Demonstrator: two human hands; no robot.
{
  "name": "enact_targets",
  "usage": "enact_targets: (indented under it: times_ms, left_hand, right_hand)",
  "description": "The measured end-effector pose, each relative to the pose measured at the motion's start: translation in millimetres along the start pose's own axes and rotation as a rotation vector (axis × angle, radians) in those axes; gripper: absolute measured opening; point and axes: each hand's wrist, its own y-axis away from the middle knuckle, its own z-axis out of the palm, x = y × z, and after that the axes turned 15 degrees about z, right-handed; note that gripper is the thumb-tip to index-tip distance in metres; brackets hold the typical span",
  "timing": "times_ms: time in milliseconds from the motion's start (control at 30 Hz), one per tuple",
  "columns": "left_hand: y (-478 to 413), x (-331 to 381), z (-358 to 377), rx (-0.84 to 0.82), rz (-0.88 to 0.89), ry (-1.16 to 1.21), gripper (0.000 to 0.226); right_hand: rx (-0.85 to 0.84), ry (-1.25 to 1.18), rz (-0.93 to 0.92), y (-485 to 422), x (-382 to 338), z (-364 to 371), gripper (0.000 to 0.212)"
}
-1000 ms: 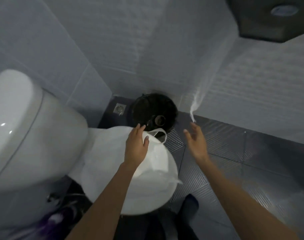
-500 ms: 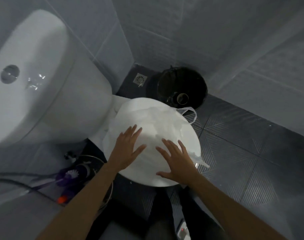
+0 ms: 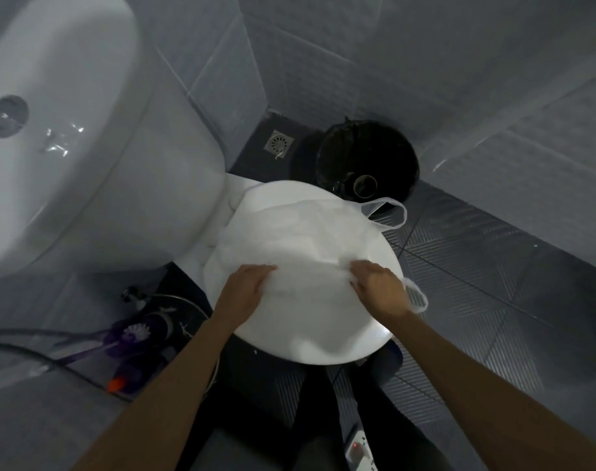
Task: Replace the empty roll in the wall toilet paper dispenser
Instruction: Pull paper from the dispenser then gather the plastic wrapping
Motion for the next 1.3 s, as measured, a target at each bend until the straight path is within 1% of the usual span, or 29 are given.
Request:
enact_targets:
  times_ms: [67, 100, 133, 200, 267, 300, 333, 400, 433, 467, 533, 567, 600, 667, 700, 767, 800, 833, 900, 933, 967, 1033, 1067, 1133, 1167, 1233, 1300]
  left_hand:
    - [-14.4, 2.5, -6.6, 0.007, -0.167, 0.142, 0.030]
    - [-20.4, 0.6, -6.8, -0.007, -0.214, 0.183, 0.029]
    - [-26.4, -1.4, -7.2, -0.023, -0.253, 0.216, 0.027]
    - [-38.2, -7.1, -7.2, -0.061, -0.306, 0.252, 0.019]
    - [-48.1, -11.6, -8.0, -0.111, -0.346, 0.268, 0.009]
    - [-51.4, -13.2, -9.2, -0.129, -0.349, 0.268, 0.009]
    - [-53.2, -14.9, -10.2, -0.138, -0.345, 0.261, 0.012]
    - [-51.9, -18.6, -12.0, -0.138, -0.288, 0.203, 0.022]
    - [-48.8, -19.4, -12.8, -0.129, -0.224, 0.122, 0.028]
    - [-44.4, -19.9, -12.4, -0.098, -0.148, 0.022, 0.036]
    - [-33.6, -16.2, -11.8, 0.027, 0.019, -0.146, 0.052]
    - [-29.2, -12.4, -13.1, 0.069, 0.088, -0.191, 0.058]
    - [-25.4, -10.5, -13.6, 0.070, 0.141, -0.219, 0.065]
    - [-19.5, -14.0, -9.8, -0.005, 0.199, -0.270, 0.075]
    - [-19.0, -17.3, -7.3, -0.024, 0.221, -0.290, 0.071]
    - [-22.8, -25.4, -2.6, 0.024, 0.259, -0.317, 0.050]
    - [-26.9, -26.7, -2.0, 0.054, 0.248, -0.306, 0.042]
    - [-31.9, -27.4, -2.0, 0.069, 0.212, -0.263, 0.044]
    - [-41.6, -27.9, -3.7, 0.070, 0.096, -0.135, 0.065]
    - [-45.4, -27.6, -5.9, 0.076, 0.046, -0.074, 0.073]
    - [-49.0, -26.4, -8.7, 0.088, 0.012, -0.026, 0.071]
    - [-55.0, -28.6, -10.1, 0.112, -0.020, 0.000, 0.053]
    - [-57.7, -29.7, -11.0, 0.113, -0.035, -0.007, 0.047]
    - [-61.5, -33.8, -10.7, 0.097, -0.074, -0.031, 0.043]
    - [-62.6, -36.2, -10.0, 0.087, -0.087, -0.040, 0.040]
    - [-65.0, -38.6, -8.3, 0.058, -0.095, -0.076, 0.034]
    - [-67.8, -37.3, -6.7, 0.039, -0.087, -0.131, 0.031]
  right_hand:
    - [0.189, 0.046, -0.016, -3.8, -4.9, -5.3, 0.058]
    - [0.248, 0.090, -0.071, -4.0, -9.4, -8.6, 0.065]
    - [0.263, 0.129, -0.163, -4.2, -13.3, -10.1, 0.070]
    - [0.185, 0.223, -0.332, -7.2, -18.0, -8.0, 0.083]
    - [0.095, 0.320, -0.366, -14.9, -19.9, -1.9, 0.092]
    - [0.069, 0.355, -0.342, -20.2, -20.2, -0.2, 0.090]
    - [0.050, 0.375, -0.315, -26.5, -20.7, 1.0, 0.083]
    - [0.071, 0.411, -0.312, -40.2, -20.5, 1.2, 0.055]
    - [0.071, 0.411, -0.316, -46.2, -20.2, 0.1, 0.041]
    - [0.066, 0.383, -0.321, -51.7, -20.3, -1.1, 0.033]
    - [0.077, 0.277, -0.330, -61.4, -18.2, -2.6, 0.026]
    - [0.092, 0.244, -0.335, -65.4, -16.8, -3.1, 0.023]
    - [0.096, 0.231, -0.329, -67.8, -15.2, -3.6, 0.027]
    - [0.080, 0.218, -0.299, -72.5, -12.0, -5.6, 0.043]
    - [0.072, 0.192, -0.290, -72.7, -13.1, -8.8, 0.047]
    - [0.020, 0.131, -0.247, -70.6, -16.6, -15.7, 0.046]
    - [-0.020, 0.106, -0.193, -70.9, -18.9, -18.8, 0.043]
    - [-0.041, 0.094, -0.125, -71.8, -20.4, -20.3, 0.039]
    - [0.025, 0.076, -0.028, -72.4, -23.7, -21.9, 0.032]
    - [0.092, 0.057, -0.025, -71.7, -25.6, -22.5, 0.030]
    - [0.169, 0.046, -0.045, -70.9, -26.6, -21.5, 0.032]
    - [0.297, 0.071, -0.148, -70.5, -27.5, -18.3, 0.043]
    - [0.315, 0.114, -0.222, -70.6, -27.8, -17.4, 0.049]
    - [0.221, 0.222, -0.334, -71.7, -28.8, -13.9, 0.067]
    - [0.147, 0.267, -0.344, -74.0, -27.5, -9.6, 0.077]
    - [0.069, 0.323, -0.295, -79.7, -27.2, -3.5, 0.092]
    - [0.097, 0.345, -0.231, -86.7, -30.2, -1.7, 0.095]
